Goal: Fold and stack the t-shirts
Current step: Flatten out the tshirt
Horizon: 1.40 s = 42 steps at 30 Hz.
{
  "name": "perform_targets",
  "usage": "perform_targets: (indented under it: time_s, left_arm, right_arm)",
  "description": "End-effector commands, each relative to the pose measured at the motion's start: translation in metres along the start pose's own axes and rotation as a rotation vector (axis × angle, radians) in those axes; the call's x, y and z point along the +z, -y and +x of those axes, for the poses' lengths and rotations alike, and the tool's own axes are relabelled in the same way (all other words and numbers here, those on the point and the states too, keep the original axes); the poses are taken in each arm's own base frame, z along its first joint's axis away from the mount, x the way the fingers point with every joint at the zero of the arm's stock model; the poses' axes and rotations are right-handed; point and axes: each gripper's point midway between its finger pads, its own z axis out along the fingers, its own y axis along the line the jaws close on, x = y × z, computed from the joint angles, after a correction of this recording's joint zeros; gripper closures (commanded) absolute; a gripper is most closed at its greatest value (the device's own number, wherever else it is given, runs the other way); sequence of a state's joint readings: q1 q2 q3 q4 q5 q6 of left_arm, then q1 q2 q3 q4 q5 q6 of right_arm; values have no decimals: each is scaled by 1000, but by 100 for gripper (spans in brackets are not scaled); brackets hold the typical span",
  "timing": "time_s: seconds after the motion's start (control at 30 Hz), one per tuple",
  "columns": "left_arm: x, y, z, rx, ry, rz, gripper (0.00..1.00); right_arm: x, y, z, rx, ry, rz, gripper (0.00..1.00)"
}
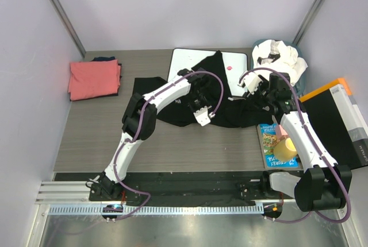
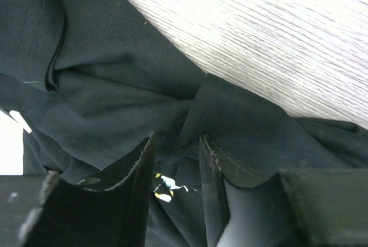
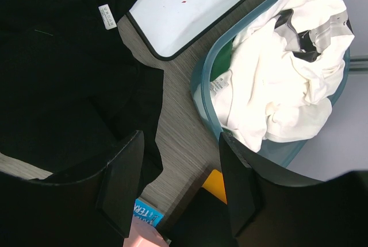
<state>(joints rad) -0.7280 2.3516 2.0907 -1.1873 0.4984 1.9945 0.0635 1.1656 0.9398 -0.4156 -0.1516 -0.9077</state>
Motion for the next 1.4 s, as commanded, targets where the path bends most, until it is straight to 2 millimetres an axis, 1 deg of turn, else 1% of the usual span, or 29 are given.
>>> perform_targets:
  time_s: [0.0,0.13,0.3,0.43,0.47,0.53,0.6,0.63,0.7,0.73,0.77,0.8,0.83,0.87,0.93,0.97,1.0,1.03,1.07,1.1,1.17,1.2,1.27,1.3,1.33,1.37]
  left_arm:
    - [6,-12,-9,120,25,-32,66]
    - [8,-4,-7,120,14,6,69]
    - [5,5,-3,112,-2,46,73]
    - [5,10,0,118,-19,70,87]
    - [4,11,1,122,-26,76,100]
    - [2,15,5,120,-49,98,100]
    - [-4,13,7,82,-71,90,100]
    - [-10,7,11,60,-90,62,100]
    - [-27,-8,17,-37,-151,-4,100]
    - [-42,-20,29,-57,-239,-50,100]
    - [-63,-31,33,-81,-298,-108,100]
    - [-77,-34,39,-154,-360,-149,100]
    - [-94,-41,47,-173,-423,-198,100]
    - [-121,-38,50,-201,-513,-219,100]
    - [-145,-27,52,-256,-580,-226,100]
    - [-159,-9,60,-287,-684,-183,100]
    - [-177,-2,55,-302,-724,-189,100]
    - [-184,11,54,-347,-754,-168,100]
    - [-185,26,53,-377,-773,-134,100]
    - [-203,35,48,-408,-818,-143,100]
    - [-209,62,45,-504,-846,-104,100]
    - [-222,72,43,-535,-892,-105,100]
    - [-232,98,46,-623,-948,-73,100]
    - [-238,107,48,-648,-979,-69,100]
    - [-253,121,52,-689,-1039,-60,100]
    - [-255,132,53,-726,-1062,-50,100]
  right_arm:
    - [-4,18,-20,-15,58,45,40]
    - [-2,18,-20,-22,58,43,41]
    - [-1,20,-21,-32,63,45,41]
    - [0,21,-23,-30,68,48,41]
    - [0,21,-23,-30,70,49,41]
    - [0,22,-24,-26,71,52,41]
    - [-1,23,-23,-27,69,57,41]
    - [-1,22,-22,-24,64,56,41]
    - [0,20,-20,-26,56,48,41]
    - [1,16,-18,-29,52,38,41]
    - [1,14,-16,-32,49,29,39]
    - [3,6,-11,-34,35,-1,37]
    - [5,1,-10,-42,39,-26,35]
    - [9,-6,-6,-47,26,-62,34]
    - [14,-17,-1,-38,12,-114,31]
    - [16,-23,-3,-34,25,-148,31]
    - [22,-30,0,-20,17,-183,30]
    - [24,-31,-3,-13,25,-196,30]
    - [27,-34,-5,-7,39,-218,30]
    - [33,-38,-3,9,36,-240,30]
    - [37,-42,-2,9,39,-256,30]
    - [40,-44,1,-5,34,-258,29]
    - [44,-48,6,-27,23,-267,30]
    - [45,-49,9,-43,13,-272,30]
    - [44,-50,9,-54,11,-281,30]
    - [43,-49,7,-64,12,-285,30]
